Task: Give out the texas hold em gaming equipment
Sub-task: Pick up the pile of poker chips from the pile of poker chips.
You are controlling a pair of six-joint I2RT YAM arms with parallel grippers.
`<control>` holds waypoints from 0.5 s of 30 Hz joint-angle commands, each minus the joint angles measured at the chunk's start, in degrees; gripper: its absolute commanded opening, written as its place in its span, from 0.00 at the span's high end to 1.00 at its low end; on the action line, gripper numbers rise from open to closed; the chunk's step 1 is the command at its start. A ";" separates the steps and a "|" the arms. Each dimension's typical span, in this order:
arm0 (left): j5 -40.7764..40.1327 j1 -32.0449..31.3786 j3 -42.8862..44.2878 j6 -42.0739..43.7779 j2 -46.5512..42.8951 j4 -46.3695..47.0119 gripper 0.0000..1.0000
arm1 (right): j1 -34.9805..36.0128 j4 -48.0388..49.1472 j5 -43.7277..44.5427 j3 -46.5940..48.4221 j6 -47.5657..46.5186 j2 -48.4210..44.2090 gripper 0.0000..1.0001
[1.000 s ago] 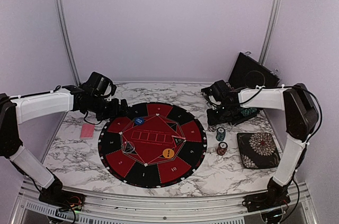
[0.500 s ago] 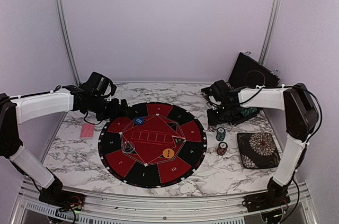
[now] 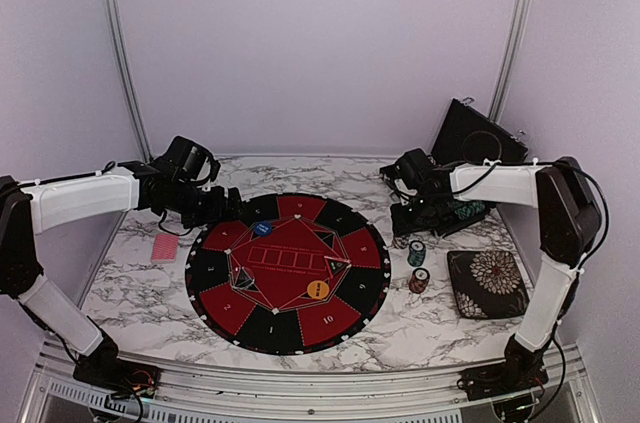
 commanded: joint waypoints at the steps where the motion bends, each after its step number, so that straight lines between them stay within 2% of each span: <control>1: 0.29 0.24 1.35 0.15 0.83 0.03 0.01 | -0.06 -0.46 1.42 3.36 -0.27 -0.25 0.68; 11: -0.05 0.25 1.00 0.21 0.55 -0.04 0.01 | 1.21 -1.95 2.21 7.25 -0.84 0.99 0.68; 15: -0.18 0.25 1.00 0.29 0.60 -0.01 0.01 | 3.80 -3.20 2.63 10.89 -1.10 2.82 0.68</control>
